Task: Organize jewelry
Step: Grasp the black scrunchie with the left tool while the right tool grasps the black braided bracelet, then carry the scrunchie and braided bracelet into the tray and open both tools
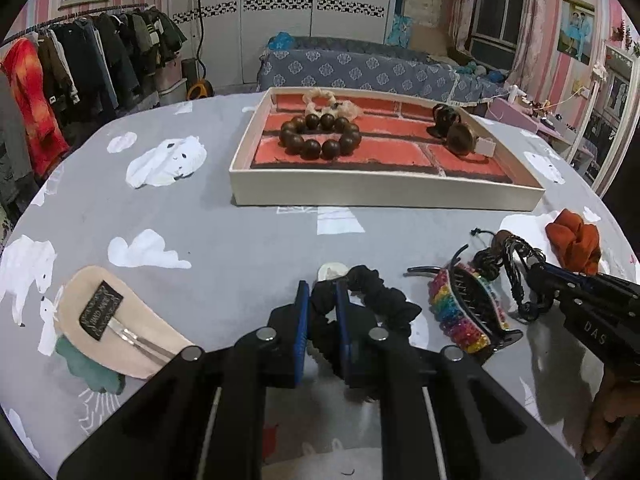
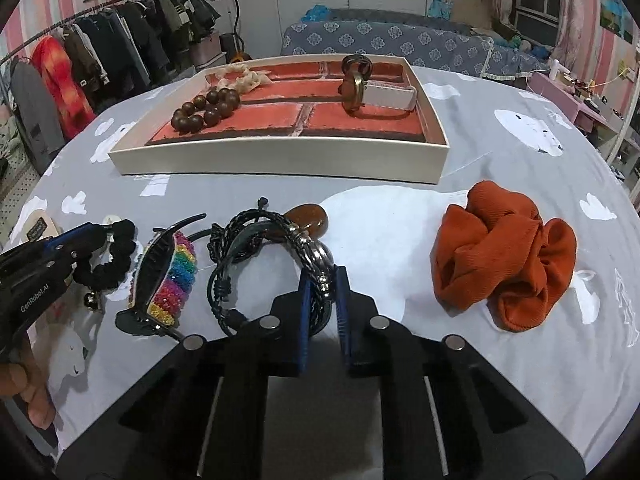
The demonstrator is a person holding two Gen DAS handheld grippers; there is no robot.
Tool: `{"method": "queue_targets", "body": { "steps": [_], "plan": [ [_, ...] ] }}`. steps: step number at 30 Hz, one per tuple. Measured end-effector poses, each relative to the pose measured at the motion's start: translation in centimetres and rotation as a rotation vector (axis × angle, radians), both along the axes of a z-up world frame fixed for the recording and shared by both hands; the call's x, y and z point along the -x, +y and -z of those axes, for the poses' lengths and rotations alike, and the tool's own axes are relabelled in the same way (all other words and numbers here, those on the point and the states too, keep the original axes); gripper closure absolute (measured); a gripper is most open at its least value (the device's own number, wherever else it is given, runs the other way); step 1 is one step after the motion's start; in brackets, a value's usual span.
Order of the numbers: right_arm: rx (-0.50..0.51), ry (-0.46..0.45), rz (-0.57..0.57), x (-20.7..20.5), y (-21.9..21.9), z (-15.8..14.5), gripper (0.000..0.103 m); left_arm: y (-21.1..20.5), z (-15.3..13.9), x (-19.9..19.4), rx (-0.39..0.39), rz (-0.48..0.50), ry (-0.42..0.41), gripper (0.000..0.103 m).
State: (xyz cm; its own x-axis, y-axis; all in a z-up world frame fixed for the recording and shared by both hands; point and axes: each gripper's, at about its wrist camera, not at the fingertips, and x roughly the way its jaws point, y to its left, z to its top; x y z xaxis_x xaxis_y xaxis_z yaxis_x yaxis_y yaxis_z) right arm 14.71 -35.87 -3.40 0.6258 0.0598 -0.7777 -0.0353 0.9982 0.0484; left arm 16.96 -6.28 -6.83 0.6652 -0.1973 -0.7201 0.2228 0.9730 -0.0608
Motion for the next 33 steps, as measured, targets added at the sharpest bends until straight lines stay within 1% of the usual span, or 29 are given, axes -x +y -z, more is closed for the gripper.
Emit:
{"method": "queue_targets", "body": {
  "steps": [5, 11, 15, 24, 33],
  "plan": [
    [-0.023, -0.042, -0.016, 1.3, -0.1, -1.6, 0.090, 0.1, -1.6, 0.9, 0.017, 0.006, -0.036, 0.090],
    [-0.041, -0.116, -0.020, 2.9, -0.7, -4.5, 0.090, -0.2, -4.7, 2.5, 0.026, 0.027, -0.115, 0.090],
    [-0.046, -0.152, -0.017, 3.6, -1.0, -5.8, 0.090, -0.4, -6.4, 3.1, 0.030, 0.036, -0.156, 0.090],
    [-0.040, -0.209, -0.009, 4.2, -1.8, -7.8, 0.090, -0.3, -8.4, 3.2, 0.021, 0.029, -0.207, 0.090],
    [-0.025, -0.254, -0.002, 3.3, -2.1, -9.6, 0.090, -0.5, -9.8, 2.0, 0.008, 0.020, -0.247, 0.090]
  ]
}}
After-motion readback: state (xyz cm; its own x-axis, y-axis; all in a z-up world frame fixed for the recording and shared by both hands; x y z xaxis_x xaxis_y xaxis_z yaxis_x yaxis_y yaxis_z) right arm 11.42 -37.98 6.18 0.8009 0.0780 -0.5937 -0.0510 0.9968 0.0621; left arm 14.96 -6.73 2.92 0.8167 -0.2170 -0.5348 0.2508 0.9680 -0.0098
